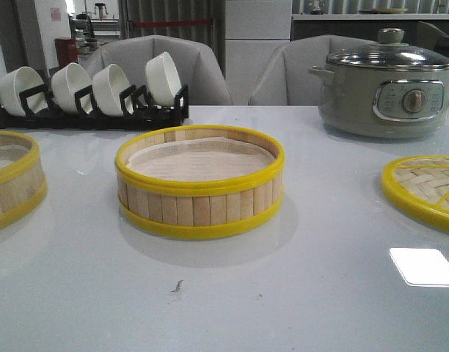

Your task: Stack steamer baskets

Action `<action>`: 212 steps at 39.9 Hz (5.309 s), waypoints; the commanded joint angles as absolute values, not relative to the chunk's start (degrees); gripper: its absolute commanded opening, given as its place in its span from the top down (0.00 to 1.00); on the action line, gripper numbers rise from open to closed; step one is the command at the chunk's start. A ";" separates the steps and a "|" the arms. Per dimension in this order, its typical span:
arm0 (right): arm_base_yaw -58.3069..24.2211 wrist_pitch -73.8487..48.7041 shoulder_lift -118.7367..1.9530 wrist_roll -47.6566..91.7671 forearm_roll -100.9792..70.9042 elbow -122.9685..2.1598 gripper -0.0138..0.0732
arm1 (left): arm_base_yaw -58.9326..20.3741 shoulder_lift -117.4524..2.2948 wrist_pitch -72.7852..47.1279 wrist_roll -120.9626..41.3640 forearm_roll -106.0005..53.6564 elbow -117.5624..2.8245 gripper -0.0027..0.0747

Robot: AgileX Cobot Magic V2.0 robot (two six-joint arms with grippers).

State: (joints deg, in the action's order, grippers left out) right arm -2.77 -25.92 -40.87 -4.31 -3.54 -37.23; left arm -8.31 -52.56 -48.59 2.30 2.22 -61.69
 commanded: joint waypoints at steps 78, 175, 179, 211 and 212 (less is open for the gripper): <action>-2.78 -22.71 -40.97 -4.17 -3.78 -39.48 0.39 | -8.52 -101.69 -35.90 2.45 -2.60 -71.75 0.82; -2.78 -21.82 -40.97 -4.17 -3.78 -39.48 0.39 | -43.99 -113.25 -41.52 2.52 -7.11 -103.06 0.85; -2.78 -21.89 -40.97 -4.17 -3.81 -39.48 0.39 | -43.99 -113.36 -41.52 2.52 -7.11 -103.06 0.85; -2.78 -22.81 -40.97 -4.17 -3.81 -39.48 0.39 | -43.99 -113.36 -40.42 2.52 -7.11 -103.06 0.54; -2.78 -22.81 -40.97 -4.17 -3.81 -39.48 0.39 | -43.99 -113.36 -40.42 2.52 -7.11 -103.06 0.54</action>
